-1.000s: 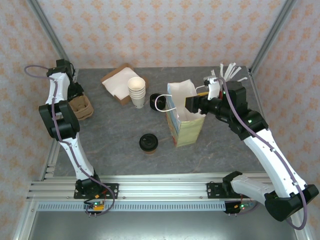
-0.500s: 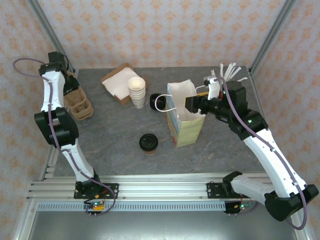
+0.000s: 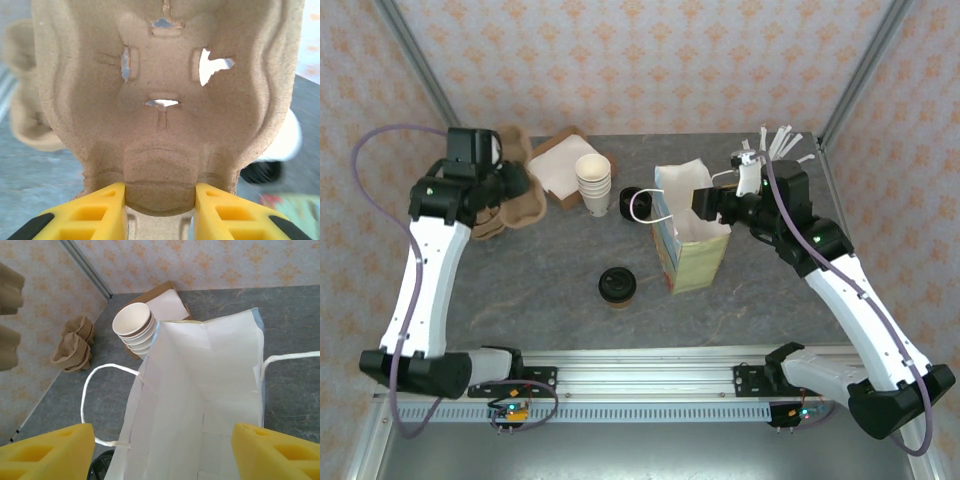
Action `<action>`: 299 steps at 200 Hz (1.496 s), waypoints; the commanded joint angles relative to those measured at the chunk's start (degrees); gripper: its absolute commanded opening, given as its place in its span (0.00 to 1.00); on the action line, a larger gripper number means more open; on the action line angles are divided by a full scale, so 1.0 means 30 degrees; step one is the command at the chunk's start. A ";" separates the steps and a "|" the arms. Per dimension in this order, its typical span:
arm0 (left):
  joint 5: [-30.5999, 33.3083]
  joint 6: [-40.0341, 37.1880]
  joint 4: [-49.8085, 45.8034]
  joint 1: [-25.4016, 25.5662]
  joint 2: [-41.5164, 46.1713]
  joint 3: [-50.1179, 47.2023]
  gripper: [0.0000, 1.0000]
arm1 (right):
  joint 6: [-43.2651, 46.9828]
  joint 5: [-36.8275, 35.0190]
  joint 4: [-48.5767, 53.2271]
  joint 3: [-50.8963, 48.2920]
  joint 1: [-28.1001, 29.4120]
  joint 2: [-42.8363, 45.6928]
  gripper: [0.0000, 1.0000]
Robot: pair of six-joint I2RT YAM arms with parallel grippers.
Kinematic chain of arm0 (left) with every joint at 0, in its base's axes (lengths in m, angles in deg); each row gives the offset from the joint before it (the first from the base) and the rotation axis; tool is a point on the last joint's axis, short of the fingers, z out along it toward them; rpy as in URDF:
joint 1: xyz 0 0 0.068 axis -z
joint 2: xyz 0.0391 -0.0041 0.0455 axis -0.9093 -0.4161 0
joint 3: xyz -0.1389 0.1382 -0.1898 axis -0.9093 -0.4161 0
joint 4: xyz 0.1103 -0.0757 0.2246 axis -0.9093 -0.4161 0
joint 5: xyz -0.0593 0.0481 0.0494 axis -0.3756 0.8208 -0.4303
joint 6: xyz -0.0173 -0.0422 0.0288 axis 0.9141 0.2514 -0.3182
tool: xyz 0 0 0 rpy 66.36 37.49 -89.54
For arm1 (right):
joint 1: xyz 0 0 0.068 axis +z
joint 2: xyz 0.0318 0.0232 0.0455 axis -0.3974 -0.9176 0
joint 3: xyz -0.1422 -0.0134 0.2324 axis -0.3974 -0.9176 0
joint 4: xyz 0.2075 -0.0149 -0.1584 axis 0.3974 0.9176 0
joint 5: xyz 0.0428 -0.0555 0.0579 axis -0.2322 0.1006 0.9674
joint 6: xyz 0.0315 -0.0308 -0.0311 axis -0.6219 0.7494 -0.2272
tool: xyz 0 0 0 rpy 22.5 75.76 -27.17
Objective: Pack the takeout coffee
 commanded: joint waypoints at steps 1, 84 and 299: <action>0.0936 0.1608 -0.0193 0.2071 0.0352 -0.0027 0.34 | -0.0292 -0.1524 0.0837 0.1224 0.0110 -0.0075 0.73; 0.1032 0.0657 -0.0631 0.4164 0.1610 -0.1944 0.33 | 0.0966 0.1406 0.2410 0.2341 0.0132 0.0313 0.73; 0.0605 0.1001 0.0047 0.4210 0.1733 -0.6383 0.34 | 0.2455 -0.2478 0.4762 0.6845 0.4333 -0.4274 0.70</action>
